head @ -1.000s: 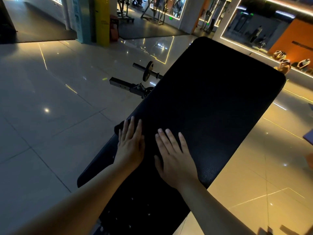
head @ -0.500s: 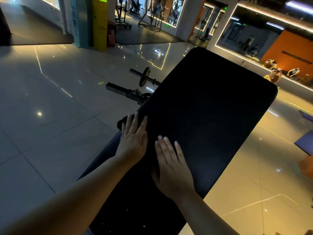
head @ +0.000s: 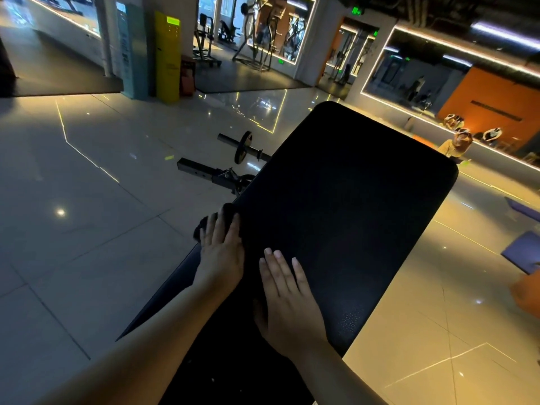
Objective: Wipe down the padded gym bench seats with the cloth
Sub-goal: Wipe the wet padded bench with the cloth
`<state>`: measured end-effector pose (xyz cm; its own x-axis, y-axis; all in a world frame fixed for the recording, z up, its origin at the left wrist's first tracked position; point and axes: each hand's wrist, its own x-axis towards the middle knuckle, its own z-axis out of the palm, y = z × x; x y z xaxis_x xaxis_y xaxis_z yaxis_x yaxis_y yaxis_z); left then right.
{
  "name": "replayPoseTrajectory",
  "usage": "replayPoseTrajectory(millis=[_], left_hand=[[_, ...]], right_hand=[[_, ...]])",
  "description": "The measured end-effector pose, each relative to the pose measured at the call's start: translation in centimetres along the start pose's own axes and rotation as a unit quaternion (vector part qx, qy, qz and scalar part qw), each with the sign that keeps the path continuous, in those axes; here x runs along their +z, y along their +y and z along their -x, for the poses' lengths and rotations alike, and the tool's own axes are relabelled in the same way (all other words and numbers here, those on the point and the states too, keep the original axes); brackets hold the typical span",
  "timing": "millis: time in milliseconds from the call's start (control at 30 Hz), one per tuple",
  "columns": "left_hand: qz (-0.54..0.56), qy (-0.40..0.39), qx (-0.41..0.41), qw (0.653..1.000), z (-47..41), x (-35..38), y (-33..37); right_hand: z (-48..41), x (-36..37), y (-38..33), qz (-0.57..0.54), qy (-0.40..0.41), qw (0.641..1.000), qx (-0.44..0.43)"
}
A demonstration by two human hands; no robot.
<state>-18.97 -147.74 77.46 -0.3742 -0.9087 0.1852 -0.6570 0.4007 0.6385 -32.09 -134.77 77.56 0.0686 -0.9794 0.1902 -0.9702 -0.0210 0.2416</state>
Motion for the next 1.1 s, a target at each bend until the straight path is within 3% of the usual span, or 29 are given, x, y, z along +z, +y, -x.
replayPoseTrajectory(millis=[200, 267, 333, 467, 700, 800, 933, 1100], left_hand=[[-0.068, -0.037, 0.18, 0.981, 4.3, 1.0, -1.5], [-0.079, -0.022, 0.162, 0.983, 5.7, 1.1, -3.1], [-0.05, -0.012, 0.087, 0.995, 5.4, 1.2, -3.5], [-0.002, 0.009, 0.006, 1.0, 1.9, 1.3, -0.3], [-0.038, -0.021, 0.202, 0.978, 4.4, 0.8, -2.0], [-0.047, -0.005, 0.155, 0.987, 5.0, 0.8, -4.1], [0.006, 0.006, 0.047, 0.999, 2.4, 0.6, -1.2], [-0.023, -0.027, 0.102, 0.994, 2.2, 0.4, 1.2]], right_hand=[[0.1, 0.1, 0.0, 0.017, 0.003, 0.999, 0.035], [0.2, 0.1, -0.1, 0.007, 0.005, 0.999, 0.033], [0.1, 0.1, -0.1, 0.003, 0.007, 0.999, 0.035], [-0.1, 0.2, 0.0, 0.02, -0.011, 0.999, 0.028], [0.1, 0.3, 0.1, 0.014, -0.002, 1.0, 0.028], [-0.1, 0.1, 0.0, 0.007, -0.002, 1.0, 0.03], [0.1, 0.2, 0.0, 0.007, -0.009, 0.999, 0.03], [-0.1, -0.1, 0.9, -0.013, 0.014, 1.0, 0.014]])
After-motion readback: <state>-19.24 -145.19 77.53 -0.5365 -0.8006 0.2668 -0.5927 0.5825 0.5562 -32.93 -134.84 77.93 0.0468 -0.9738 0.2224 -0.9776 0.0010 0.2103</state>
